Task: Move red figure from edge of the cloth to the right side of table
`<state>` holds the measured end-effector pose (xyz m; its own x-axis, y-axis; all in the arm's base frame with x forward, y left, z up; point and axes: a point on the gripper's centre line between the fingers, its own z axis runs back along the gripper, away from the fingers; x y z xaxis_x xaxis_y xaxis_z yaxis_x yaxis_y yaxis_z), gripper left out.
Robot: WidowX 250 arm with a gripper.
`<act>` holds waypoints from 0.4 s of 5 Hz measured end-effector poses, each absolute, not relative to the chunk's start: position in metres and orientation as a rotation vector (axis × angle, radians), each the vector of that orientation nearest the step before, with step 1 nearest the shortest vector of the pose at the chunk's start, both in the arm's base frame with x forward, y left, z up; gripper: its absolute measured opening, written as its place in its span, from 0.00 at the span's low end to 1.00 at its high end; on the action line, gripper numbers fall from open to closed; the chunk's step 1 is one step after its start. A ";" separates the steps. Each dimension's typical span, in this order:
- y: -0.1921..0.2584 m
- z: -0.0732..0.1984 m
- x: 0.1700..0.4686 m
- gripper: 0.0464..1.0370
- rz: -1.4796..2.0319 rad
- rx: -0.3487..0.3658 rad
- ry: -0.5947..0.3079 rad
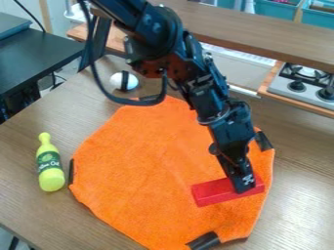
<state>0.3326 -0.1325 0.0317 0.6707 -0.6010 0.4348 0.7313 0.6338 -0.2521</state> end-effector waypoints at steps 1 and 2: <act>-0.146 0.024 0.348 0.46 -0.709 -0.512 -0.320; -0.164 0.014 0.357 0.46 -0.661 -0.551 -0.314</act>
<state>0.3575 -0.1637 0.0143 0.7504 -0.4918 0.4416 0.6530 0.6552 -0.3800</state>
